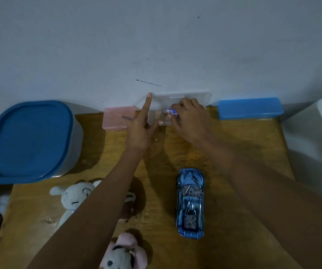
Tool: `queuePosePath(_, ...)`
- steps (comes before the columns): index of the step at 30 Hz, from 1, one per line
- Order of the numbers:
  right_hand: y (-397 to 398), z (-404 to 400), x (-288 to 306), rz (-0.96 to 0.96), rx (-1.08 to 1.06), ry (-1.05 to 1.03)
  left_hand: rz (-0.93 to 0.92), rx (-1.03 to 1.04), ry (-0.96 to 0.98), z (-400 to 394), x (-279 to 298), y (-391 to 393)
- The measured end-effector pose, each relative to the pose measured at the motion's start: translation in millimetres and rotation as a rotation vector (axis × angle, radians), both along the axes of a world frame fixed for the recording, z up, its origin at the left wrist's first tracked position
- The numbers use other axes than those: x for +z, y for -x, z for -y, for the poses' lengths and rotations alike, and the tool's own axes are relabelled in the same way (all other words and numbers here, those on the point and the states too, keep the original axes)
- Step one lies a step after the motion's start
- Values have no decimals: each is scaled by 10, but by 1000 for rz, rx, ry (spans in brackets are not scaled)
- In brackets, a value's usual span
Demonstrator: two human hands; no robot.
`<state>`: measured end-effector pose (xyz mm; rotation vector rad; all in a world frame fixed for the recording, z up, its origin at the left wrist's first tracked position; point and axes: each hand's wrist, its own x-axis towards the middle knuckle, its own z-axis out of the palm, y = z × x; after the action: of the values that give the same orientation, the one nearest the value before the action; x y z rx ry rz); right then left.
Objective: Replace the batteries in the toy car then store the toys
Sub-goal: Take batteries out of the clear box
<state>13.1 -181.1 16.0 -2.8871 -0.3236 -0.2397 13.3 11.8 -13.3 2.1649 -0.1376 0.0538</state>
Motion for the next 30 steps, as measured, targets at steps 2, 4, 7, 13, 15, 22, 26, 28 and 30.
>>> queuePosePath(2, -3, -32, -17, -9, 24, 21, 3, 1, -2, -4, -4, 1)
queuePosePath(4, 8, -50, -38, -17, 30, 28, 3, 2, -6, -4, -6, -2)
queuePosePath(7, 32, -65, -44, -6, 22, 42, 7, 4, -13, -6, -12, -7)
queuePosePath(13, 35, -46, -52, -32, -4, 86, 31, 13, -17, 9, -8, 3)
queuePosePath(15, 50, -38, -83, -81, 25, 51, 31, 14, -15, 4, -20, -11)
queuePosePath(22, 91, 13, -144, -118, 85, 94, 8, 9, 5, 0, -51, -16)
queuePosePath(26, 30, -10, -147, -164, 69, 67, -20, 11, 44, 14, -36, -16)
queuePosePath(28, 31, -13, -156, -170, 76, 51, -17, 3, 55, 17, -23, -4)
queuePosePath(30, 33, 5, -156, -167, 86, 50, -5, 7, 37, 10, -30, -6)
